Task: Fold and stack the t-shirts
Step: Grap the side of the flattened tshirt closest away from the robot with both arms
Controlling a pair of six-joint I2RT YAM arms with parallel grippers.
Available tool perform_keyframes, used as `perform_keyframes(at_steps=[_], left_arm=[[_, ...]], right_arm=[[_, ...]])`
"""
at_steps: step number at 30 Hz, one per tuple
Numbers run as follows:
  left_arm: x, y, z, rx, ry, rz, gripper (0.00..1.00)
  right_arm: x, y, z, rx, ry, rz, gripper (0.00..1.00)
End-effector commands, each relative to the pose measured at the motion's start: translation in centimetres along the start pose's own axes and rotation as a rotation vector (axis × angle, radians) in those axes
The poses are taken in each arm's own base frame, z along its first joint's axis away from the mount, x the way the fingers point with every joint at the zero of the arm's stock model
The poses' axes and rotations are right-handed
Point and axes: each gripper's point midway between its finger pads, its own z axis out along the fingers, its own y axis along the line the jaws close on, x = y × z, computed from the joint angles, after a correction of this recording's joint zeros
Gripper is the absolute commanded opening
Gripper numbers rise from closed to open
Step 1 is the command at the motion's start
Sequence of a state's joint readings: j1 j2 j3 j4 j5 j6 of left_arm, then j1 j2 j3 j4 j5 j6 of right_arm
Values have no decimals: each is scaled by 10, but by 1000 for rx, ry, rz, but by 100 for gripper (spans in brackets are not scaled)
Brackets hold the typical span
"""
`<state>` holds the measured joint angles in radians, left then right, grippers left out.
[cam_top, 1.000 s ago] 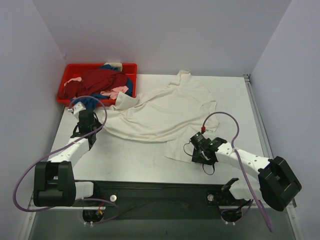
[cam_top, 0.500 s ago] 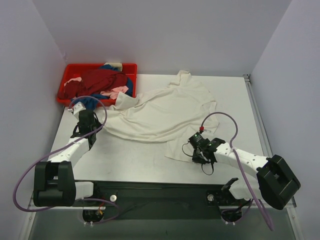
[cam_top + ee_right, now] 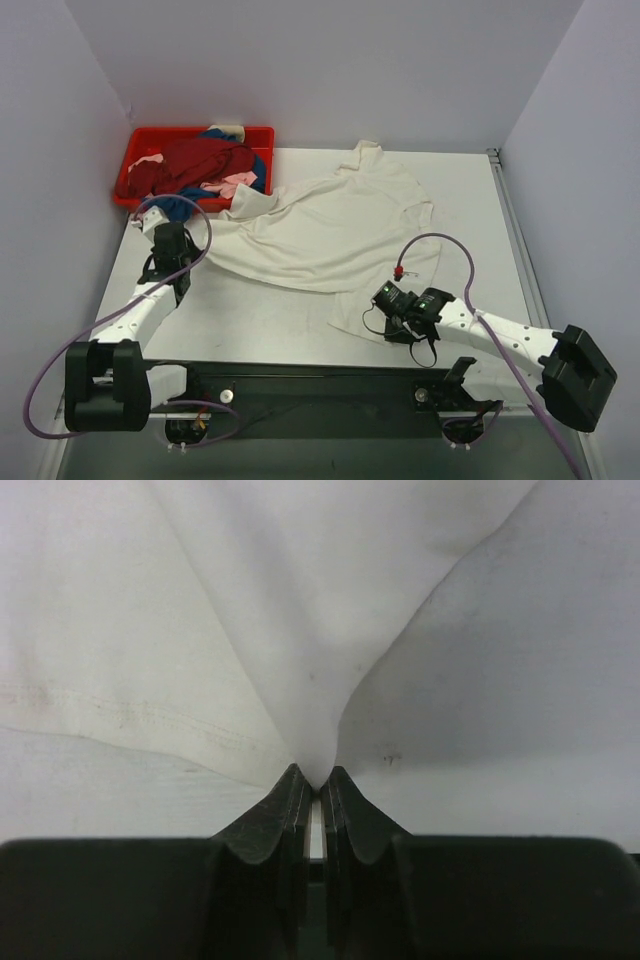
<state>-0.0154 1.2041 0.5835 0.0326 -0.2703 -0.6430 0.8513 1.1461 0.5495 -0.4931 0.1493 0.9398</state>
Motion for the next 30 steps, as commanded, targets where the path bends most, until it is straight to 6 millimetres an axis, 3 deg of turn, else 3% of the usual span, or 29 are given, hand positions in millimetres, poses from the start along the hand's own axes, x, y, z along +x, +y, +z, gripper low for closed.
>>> perform_keyframes(at_steps=[1,12,19,30], left_arm=[[-7,6,-10,-9,-37,-16,0],[14,32,-33,-58,-23,-89,0],[20,36,-54,-59,-33,-114,0],[23,33,-98,-55,-79,-109,0]], right_arm=[[11,-20,-11,68,10,1,0],[9,-14,-49,50,-28,-74,0],[5,-20,-70,9,-73,-88,0],[3,-21,-83,-46,-121,-118,0]])
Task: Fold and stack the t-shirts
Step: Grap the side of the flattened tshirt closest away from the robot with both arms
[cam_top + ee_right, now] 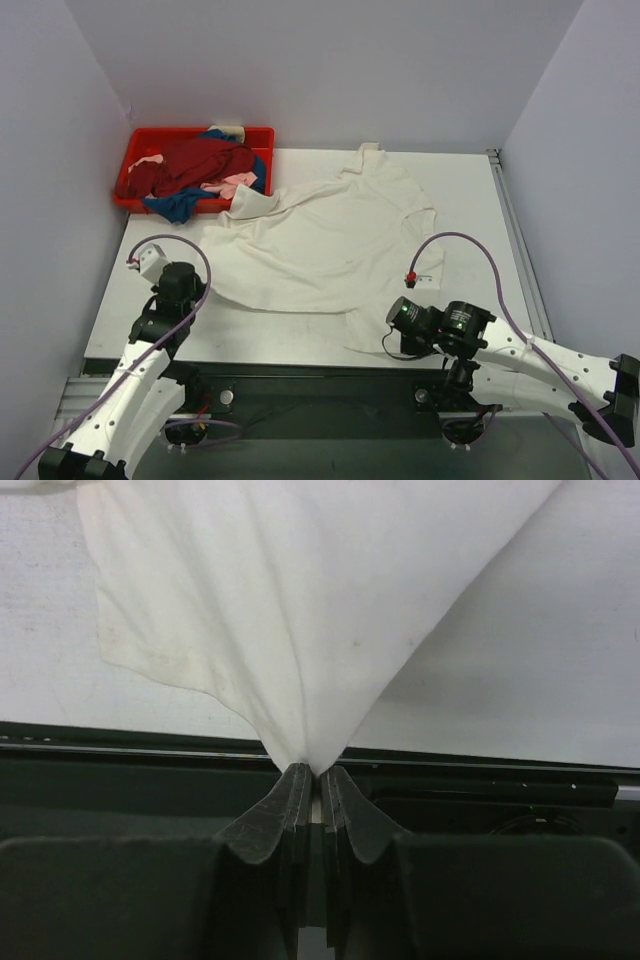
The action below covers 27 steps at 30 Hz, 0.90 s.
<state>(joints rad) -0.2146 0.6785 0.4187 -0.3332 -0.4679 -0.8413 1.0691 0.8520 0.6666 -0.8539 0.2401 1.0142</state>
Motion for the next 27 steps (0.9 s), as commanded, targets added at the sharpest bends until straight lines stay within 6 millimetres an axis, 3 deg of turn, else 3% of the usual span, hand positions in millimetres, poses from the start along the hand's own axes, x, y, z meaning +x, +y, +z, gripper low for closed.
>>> perform_keyframes(at_steps=[1,8,18,25,27], left_arm=[[-8,10,-14,-52,-33,-20,0],[-6,19,-21,-44,-43,-14,0],[-2,-14,-11,69,11,60,0],[-3,-31,10,66,50,103,0],[-8,-33,13,69,53,111,0]], right_arm=[[-9,-8,-11,24,-42,-15,0],[-23,-9,-19,23,-100,-39,0],[-59,-10,-25,111,-176,-72,0],[-91,-3,-8,127,-151,-56,0],[-108,4,-6,99,-161,-37,0]])
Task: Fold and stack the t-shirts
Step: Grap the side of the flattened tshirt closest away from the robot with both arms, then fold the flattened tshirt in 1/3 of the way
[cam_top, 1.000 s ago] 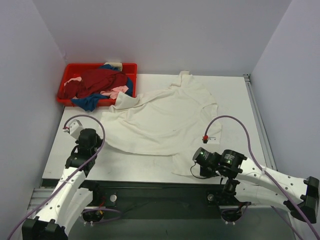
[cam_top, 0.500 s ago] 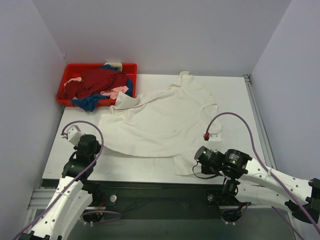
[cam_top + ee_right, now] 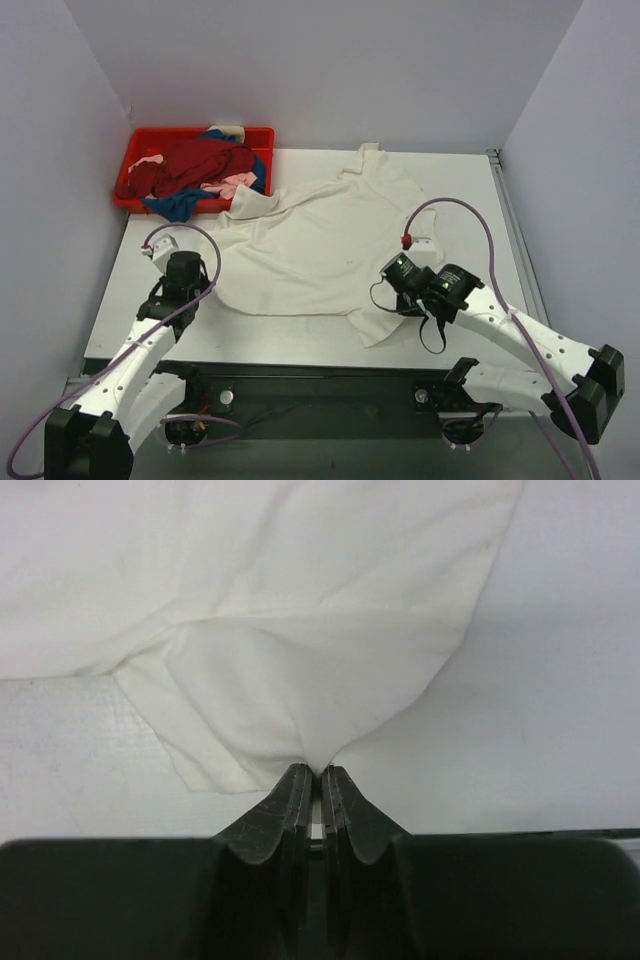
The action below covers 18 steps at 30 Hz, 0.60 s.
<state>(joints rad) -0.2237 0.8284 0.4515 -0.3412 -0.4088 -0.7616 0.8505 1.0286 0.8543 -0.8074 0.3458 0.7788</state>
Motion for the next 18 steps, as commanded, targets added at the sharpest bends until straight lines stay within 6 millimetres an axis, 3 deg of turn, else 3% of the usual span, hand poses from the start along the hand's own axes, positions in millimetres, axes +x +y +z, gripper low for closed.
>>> perform_keyframes(at_steps=[1,8,18], left_arm=[[-40,-32,0,96,-77,-21,0],[-57,-34,21,112,-62,-38,0],[-76,-41,48,98,-64,-52,0]], right_arm=[[-34,12,6,-25,-29,-13,0],[-87,20,30,-17,-9,30,0],[-158,11,59,-2,10,72,0]])
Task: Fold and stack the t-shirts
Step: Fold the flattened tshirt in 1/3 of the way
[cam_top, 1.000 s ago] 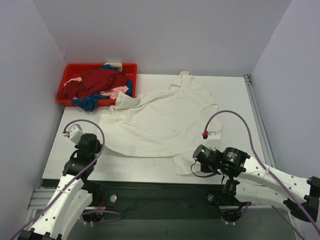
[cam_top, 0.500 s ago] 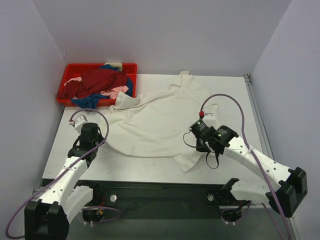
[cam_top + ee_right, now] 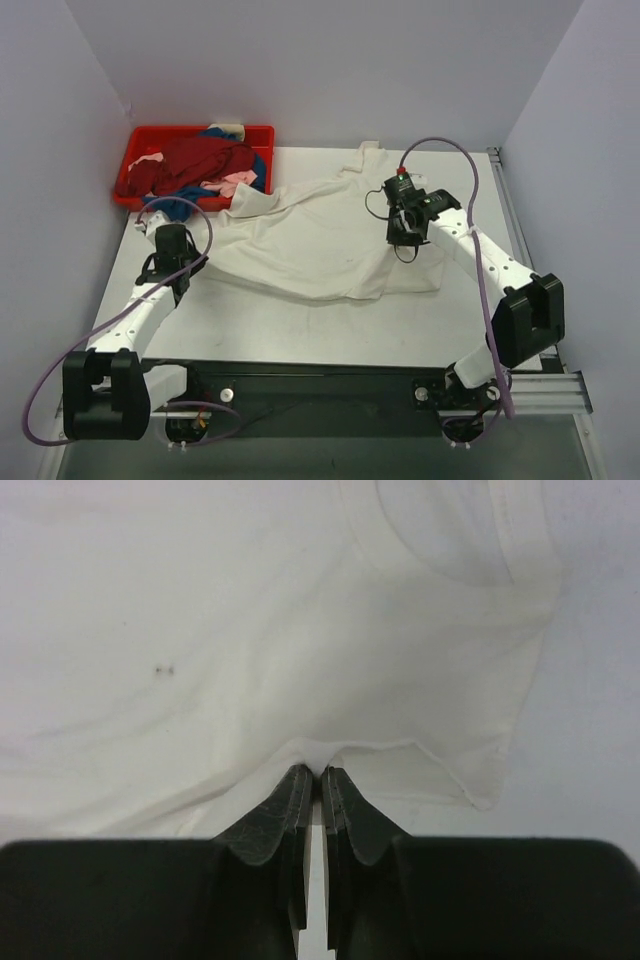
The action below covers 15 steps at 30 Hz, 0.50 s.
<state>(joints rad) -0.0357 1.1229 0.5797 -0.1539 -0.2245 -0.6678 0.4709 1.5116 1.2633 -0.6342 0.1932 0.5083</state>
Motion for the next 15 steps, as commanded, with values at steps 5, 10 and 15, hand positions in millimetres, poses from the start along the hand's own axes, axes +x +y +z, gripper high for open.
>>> perform_keyframes(at_steps=[5,10,15], left_arm=[[-51,-19,16,42,-99,-37,0],[-59,-19,28,28,-92,-52,0],[-63,-16,38,17,-93,-64,0]], right_arm=[[-46,-1,14,-41,7,1,0],[-73,1,28,-63,8,16,0],[-88,1,39,-70,17,24,0]])
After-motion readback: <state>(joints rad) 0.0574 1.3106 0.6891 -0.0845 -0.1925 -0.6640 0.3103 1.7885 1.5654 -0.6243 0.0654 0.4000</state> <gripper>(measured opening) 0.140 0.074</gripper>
